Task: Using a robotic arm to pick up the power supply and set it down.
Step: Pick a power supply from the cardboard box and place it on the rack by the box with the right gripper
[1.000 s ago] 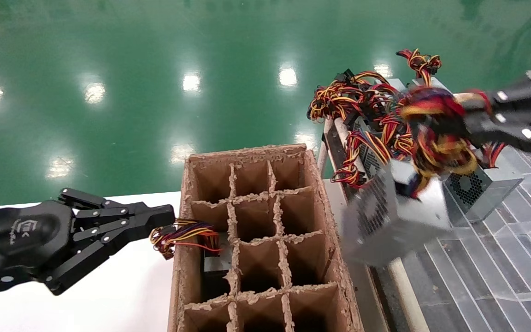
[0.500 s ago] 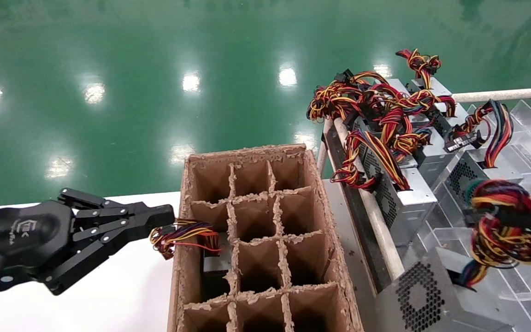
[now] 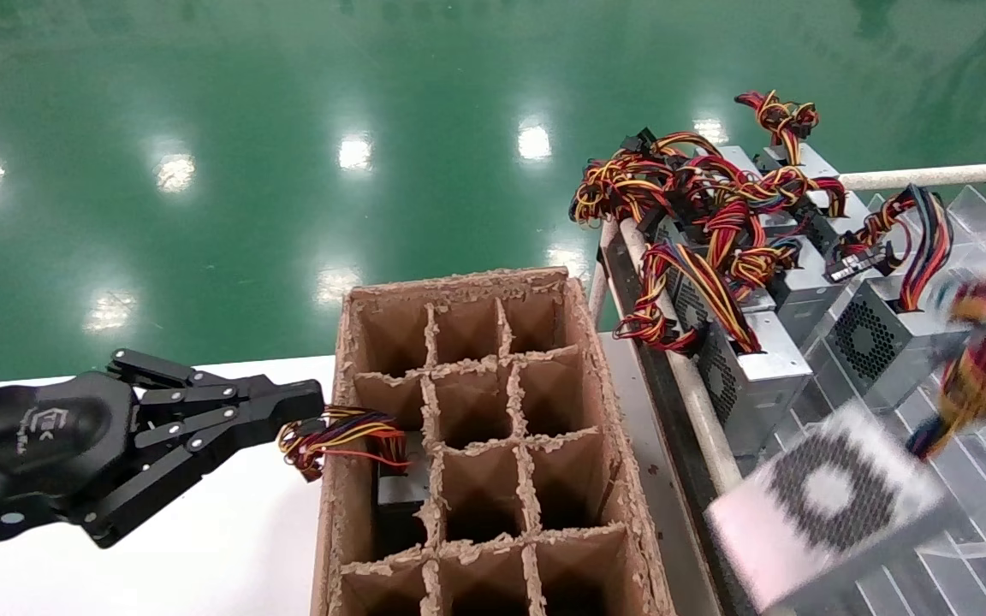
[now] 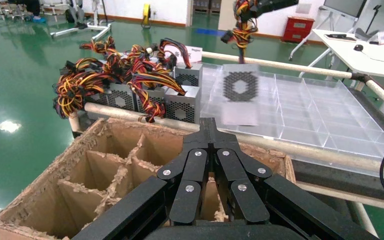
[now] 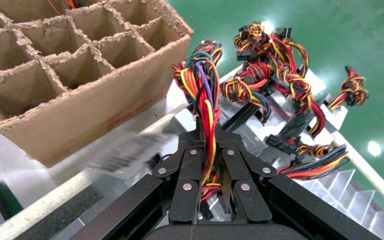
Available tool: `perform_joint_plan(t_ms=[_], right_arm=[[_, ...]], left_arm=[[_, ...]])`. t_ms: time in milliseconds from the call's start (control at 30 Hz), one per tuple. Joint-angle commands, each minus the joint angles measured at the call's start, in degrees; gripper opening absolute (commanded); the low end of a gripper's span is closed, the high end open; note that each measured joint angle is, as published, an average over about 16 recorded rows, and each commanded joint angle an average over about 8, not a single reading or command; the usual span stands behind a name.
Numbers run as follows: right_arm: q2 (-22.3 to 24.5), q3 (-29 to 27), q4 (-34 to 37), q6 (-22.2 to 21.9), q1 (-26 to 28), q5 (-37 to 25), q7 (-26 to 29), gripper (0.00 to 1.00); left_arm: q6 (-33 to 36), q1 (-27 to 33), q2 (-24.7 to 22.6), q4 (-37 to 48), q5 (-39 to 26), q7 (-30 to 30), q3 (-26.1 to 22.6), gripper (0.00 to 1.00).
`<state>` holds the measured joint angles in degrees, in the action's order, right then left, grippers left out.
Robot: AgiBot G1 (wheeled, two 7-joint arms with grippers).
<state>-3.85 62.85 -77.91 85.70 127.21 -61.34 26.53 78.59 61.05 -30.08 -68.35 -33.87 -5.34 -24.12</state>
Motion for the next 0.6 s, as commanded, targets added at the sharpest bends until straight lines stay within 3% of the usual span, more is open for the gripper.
perform_joint_plan(t_ms=[33,267,600], right_arm=[[-0.3,-0.7,-0.1,-0.5,0.8,-1.3,0.6,0.00],[-1.4,-0.6,0.0,0.4,1.3,-3.7,1.5,0.00],[-4.0,1.6,0.0,-2.7,-1.5,-3.0,1.0,0.00]], left_arm=[[0.0,0.0,0.0,0.0,0.0,0.0,0.0,0.00],[0.0,0.0,0.0,0.0,0.0,0.0,0.0,0.00],[0.0,0.0,0.0,0.0,0.0,0.0,0.0,0.00]])
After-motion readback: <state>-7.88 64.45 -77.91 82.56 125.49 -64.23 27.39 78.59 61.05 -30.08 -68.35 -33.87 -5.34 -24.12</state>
